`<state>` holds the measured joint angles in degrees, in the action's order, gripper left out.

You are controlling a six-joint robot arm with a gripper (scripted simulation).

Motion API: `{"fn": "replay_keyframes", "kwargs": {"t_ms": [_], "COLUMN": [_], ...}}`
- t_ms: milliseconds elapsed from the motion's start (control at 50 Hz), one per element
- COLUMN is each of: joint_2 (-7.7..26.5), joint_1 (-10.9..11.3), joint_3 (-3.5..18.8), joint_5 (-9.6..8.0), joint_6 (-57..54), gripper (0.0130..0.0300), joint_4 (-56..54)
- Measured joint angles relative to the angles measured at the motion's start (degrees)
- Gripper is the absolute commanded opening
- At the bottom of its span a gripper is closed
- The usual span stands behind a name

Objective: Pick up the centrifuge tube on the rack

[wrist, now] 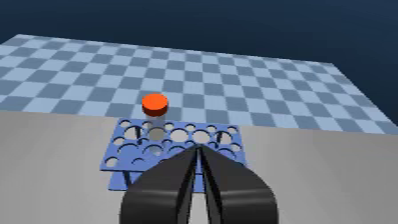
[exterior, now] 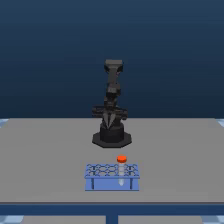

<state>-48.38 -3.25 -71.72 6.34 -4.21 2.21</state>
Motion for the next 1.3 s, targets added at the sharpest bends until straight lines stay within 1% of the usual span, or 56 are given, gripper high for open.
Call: {"fn": "replay_keyframes", "kwargs": {"t_ms": [20, 760, 1060, 1300], "joint_2": [0.00, 0.38, 1.81, 3.99], "joint_1": [0.00, 0.18, 0.92, 2.03], "joint_3": [0.00, 0.14, 0.71, 1.63], "joint_5": [0.00, 0.11, 0.56, 1.26], "joint_6": [0.00, -1.25, -5.80, -11.84], "gripper": [0.0300, 0.0300, 0.0300, 0.0300], "joint_4": [0.00, -1.48, -6.79, -13.83]}}
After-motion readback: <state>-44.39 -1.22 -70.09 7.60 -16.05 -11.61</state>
